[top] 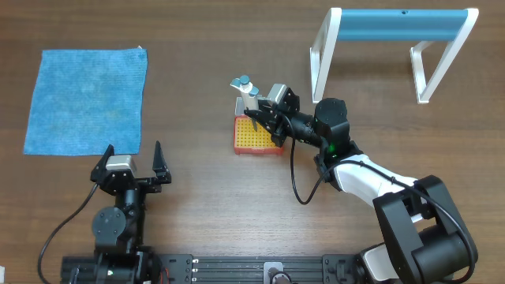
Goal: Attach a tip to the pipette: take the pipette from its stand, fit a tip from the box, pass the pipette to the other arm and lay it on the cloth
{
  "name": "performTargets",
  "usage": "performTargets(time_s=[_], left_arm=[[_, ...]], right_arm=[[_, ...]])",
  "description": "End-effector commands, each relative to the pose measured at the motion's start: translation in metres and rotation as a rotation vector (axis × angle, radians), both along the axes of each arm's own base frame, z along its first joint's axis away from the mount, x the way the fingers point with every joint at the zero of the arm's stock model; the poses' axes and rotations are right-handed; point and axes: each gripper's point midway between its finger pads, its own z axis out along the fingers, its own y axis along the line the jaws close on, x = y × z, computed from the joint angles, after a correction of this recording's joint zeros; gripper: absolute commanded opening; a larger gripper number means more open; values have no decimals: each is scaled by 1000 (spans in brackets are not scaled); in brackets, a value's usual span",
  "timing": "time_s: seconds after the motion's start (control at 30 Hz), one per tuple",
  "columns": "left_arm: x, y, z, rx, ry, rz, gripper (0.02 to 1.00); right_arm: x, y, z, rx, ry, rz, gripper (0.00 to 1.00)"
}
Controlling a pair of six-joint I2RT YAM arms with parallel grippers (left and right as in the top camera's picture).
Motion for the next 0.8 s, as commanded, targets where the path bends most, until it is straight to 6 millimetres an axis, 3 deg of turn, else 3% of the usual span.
performTargets(time_s=[0.03,0.3,0.8], left_arm=[[0,2,-1,-15,0,14,998],[0,2,-1,-15,0,14,998],[0,2,-1,-15,0,14,998]], right_arm=[[2,-4,-10,-21,22,-14,77],[1,-4,7,-1,-32,-14,77],[0,-4,11,2,-37,-14,77]])
